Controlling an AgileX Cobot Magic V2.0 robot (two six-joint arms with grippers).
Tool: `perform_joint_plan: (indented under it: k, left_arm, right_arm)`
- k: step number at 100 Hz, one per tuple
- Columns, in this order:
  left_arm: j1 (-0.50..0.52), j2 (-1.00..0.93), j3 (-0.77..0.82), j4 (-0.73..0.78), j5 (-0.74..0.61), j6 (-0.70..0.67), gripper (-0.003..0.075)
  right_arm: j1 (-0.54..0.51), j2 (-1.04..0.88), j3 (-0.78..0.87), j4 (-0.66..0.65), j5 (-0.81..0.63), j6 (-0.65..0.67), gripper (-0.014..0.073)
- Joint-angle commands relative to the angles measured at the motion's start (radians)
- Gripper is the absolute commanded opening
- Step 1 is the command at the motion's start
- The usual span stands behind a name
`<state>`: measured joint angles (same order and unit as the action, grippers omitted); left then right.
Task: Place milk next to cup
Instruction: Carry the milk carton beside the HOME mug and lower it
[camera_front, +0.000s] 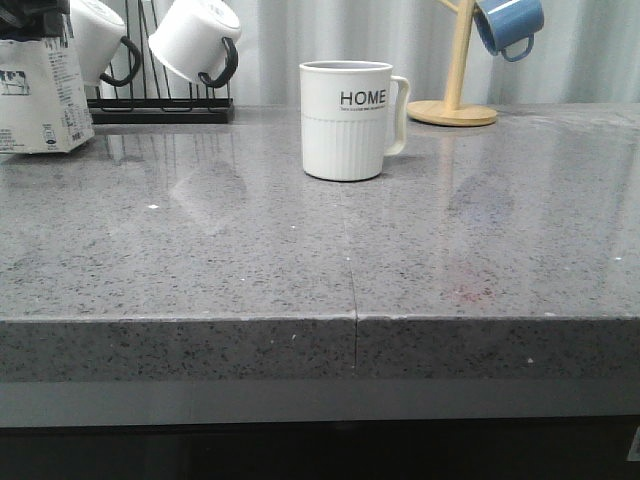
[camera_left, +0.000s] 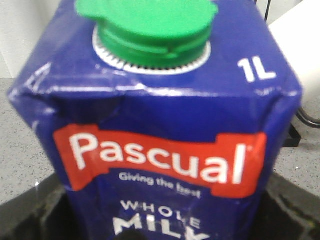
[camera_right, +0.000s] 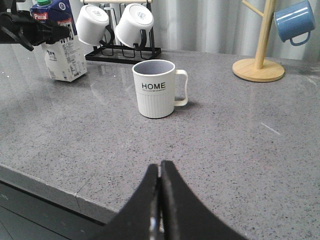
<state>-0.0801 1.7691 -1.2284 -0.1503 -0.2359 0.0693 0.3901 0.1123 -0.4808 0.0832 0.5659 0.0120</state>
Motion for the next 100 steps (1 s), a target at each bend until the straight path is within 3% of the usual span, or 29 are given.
perform_joint_plan:
  k: [1, 21, 38, 66, 100]
  left_arm:
    - [-0.007, -0.078, -0.026, -0.005, -0.075, -0.008, 0.0199]
    - [-0.045, -0.167, 0.039, -0.005, -0.090, -0.008, 0.0200]
    - [-0.138, -0.216, 0.094, -0.005, -0.127, -0.006, 0.0200]
    - [-0.337, -0.210, 0.098, 0.010, -0.146, -0.001, 0.0200]
    - [-0.438, -0.123, 0.073, -0.008, -0.228, -0.001, 0.0200]
  right_arm:
    - [-0.004, 0.011, -0.025, -0.008, -0.076, -0.012, 0.0003]
    - [-0.004, 0.011, -0.025, -0.008, -0.076, -0.012, 0.0003]
    - [-0.004, 0.011, -0.025, -0.008, -0.076, -0.012, 0.0003]
    - [-0.004, 0.011, -0.025, -0.008, -0.076, -0.012, 0.0003]
    - [-0.004, 0.011, -0.025, -0.008, -0.076, -0.012, 0.0003]
